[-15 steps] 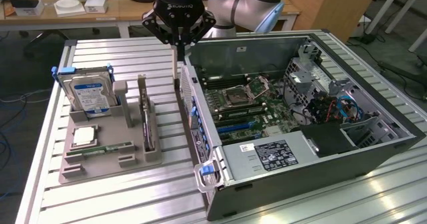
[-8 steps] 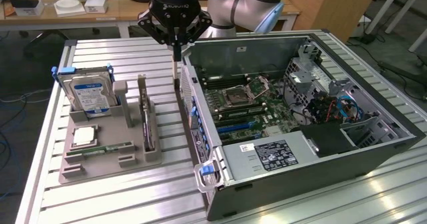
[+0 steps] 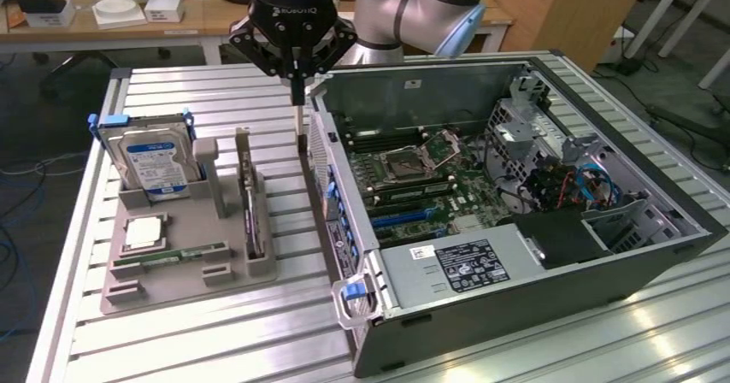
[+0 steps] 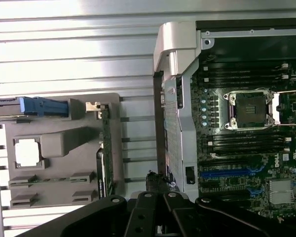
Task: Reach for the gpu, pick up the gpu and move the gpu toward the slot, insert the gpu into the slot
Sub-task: 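Reach for the gpu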
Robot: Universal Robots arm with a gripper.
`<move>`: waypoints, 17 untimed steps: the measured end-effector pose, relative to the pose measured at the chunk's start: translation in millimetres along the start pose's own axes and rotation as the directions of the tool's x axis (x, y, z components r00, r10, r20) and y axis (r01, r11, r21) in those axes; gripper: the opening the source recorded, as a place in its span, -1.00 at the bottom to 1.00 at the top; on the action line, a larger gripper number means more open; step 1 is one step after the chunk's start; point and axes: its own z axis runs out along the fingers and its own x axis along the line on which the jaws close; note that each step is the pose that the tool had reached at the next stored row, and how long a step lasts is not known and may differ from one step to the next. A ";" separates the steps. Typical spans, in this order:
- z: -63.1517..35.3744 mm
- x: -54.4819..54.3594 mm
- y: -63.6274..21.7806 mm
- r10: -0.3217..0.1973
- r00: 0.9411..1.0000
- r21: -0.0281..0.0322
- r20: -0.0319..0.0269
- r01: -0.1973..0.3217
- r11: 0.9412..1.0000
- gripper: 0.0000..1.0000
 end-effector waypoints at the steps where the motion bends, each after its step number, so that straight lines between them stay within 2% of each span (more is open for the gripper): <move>1: 0.0 0.7 -0.1 0.000 1.000 0.000 0.000 0.000 1.000 -0.80; 10: -0.2 7.4 -0.5 0.000 1.000 0.000 0.000 0.000 1.000 -0.80; 17: -0.5 19.5 -1.6 0.000 1.000 0.000 0.000 0.000 1.000 -0.80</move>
